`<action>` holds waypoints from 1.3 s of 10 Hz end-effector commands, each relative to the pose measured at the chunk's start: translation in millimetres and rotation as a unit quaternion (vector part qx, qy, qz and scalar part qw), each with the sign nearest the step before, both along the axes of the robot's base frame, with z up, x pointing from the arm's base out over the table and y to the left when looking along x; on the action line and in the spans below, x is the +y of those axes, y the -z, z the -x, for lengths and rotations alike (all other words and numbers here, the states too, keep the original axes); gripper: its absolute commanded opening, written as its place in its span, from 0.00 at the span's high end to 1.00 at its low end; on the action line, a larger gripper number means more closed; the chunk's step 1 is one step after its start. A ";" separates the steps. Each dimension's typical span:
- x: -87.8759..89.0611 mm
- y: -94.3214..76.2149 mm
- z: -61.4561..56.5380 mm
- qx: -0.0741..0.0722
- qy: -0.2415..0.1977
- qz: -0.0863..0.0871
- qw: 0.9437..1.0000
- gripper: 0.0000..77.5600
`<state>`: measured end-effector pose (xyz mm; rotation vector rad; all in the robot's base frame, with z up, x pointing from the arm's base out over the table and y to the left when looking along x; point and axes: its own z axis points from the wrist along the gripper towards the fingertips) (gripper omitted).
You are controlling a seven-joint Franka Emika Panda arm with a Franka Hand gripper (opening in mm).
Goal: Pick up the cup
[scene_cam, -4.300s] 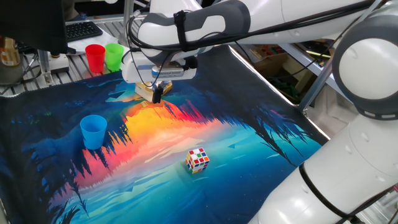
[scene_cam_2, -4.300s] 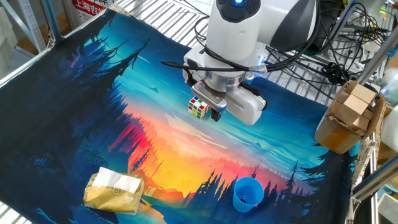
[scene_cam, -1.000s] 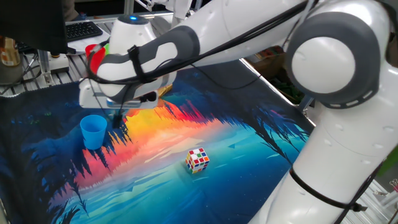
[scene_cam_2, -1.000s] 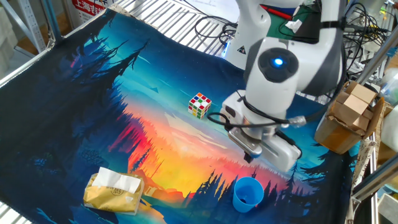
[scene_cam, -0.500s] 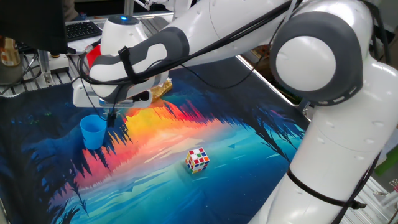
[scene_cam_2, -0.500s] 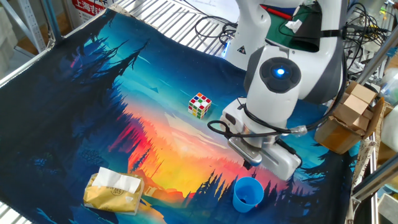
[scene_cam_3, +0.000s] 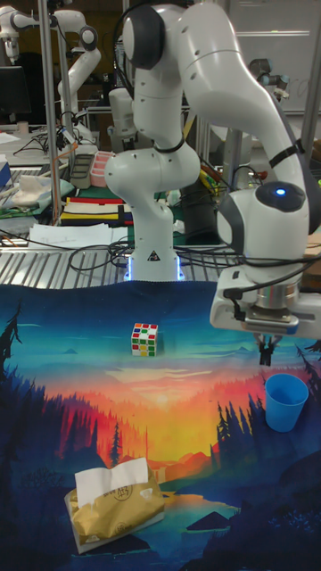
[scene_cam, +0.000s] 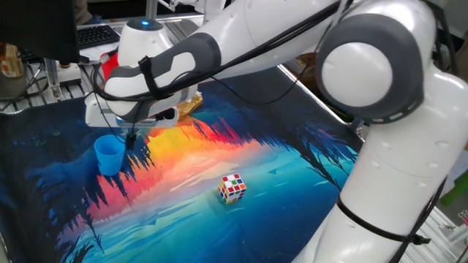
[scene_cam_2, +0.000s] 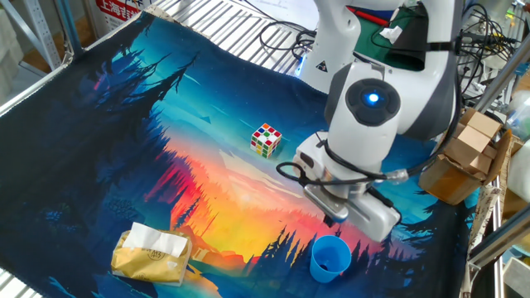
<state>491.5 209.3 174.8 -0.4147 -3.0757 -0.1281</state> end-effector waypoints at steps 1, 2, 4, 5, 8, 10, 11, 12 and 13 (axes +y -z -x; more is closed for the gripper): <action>7.7 3.9 -20.7 -0.009 0.008 0.003 1.000 1.00; 9.6 3.3 -22.4 -0.009 0.011 0.004 1.000 1.00; 12.2 7.3 -25.0 -0.012 0.013 0.006 1.000 1.00; 12.3 10.5 -25.9 -0.017 0.012 0.015 1.000 1.00; 13.0 11.4 -27.2 -0.019 0.014 0.021 1.000 1.00; 13.2 11.7 -27.3 -0.019 0.013 0.021 1.000 1.00; 13.2 13.1 -27.5 -0.019 0.013 0.021 1.000 1.00; 13.1 14.0 -27.8 -0.019 0.011 0.022 1.000 1.00; 13.1 14.3 -27.8 -0.019 0.011 0.022 1.000 1.00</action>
